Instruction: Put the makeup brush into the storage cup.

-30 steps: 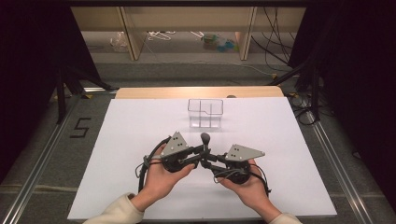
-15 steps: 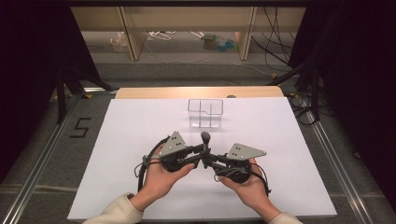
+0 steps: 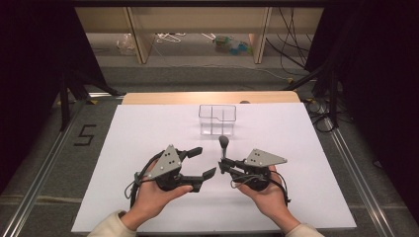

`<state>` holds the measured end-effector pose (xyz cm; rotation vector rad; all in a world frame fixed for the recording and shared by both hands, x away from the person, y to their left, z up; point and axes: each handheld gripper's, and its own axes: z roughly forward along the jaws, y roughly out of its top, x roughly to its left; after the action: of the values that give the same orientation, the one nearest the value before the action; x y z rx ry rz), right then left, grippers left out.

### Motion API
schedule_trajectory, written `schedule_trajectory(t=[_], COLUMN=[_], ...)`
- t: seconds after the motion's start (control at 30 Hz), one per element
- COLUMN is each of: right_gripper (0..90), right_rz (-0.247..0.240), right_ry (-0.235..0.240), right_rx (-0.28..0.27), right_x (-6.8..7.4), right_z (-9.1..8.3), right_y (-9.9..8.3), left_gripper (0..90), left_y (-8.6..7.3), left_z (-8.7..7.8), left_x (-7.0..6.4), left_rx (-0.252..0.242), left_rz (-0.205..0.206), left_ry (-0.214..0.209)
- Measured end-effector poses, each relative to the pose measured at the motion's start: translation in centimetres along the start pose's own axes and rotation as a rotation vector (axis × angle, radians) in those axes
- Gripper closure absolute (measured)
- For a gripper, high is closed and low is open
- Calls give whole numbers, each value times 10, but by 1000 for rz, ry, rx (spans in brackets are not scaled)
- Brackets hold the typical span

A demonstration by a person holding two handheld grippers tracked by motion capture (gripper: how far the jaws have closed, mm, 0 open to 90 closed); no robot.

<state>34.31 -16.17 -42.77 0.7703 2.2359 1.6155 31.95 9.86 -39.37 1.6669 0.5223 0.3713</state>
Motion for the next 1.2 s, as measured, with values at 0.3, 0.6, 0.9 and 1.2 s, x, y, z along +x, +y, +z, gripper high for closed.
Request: schedule_trajectory(t=[0.3, 0.6, 0.9, 1.2], right_gripper=[795, 794, 795, 794], right_rz=[-5, -2, 0, -1], right_ry=[-25, -34, -36, -46], right_rx=[1, -7, -4, -4], right_x=[-5, -6, -7, -9], right_z=[-4, -5, -6, -7], right_y=[1, 1, 2, 2], left_gripper=[201, 180, 165, 157], left_y=[-9, -18, -23, -27], left_z=[-28, -48, -60, -71], left_x=[4, 10, 13, 19], left_rx=[-50, -70, -75, -84], left_rz=[20, 24, 29, 45], left_ry=[33, 76, 107, 145])
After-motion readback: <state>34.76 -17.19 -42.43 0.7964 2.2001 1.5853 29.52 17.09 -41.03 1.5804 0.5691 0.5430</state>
